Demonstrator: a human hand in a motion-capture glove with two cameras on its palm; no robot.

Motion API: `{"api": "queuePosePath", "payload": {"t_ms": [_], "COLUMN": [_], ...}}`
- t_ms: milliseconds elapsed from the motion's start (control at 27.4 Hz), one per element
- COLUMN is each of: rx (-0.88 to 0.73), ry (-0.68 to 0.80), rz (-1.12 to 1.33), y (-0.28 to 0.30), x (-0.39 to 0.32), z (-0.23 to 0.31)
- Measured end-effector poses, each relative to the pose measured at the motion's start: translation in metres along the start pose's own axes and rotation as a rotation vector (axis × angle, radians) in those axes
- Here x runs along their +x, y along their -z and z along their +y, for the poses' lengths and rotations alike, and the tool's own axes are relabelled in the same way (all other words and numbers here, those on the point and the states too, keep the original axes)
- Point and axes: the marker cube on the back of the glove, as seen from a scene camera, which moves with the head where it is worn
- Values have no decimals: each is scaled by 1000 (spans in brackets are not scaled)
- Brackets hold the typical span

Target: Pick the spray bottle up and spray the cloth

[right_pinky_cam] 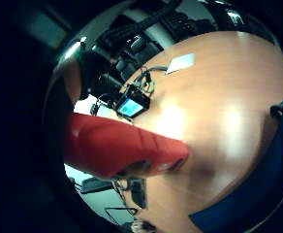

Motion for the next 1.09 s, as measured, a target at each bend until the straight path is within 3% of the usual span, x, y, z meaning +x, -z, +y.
{"api": "queuePosePath", "payload": {"t_ms": [219,693,1094], "rx": [-157,-449,-649], "ry": [82,135,193], "rz": [204,819,926], "y": [-11,31,70], "x": [-7,-15,-22], "z": [10,61,145]}}
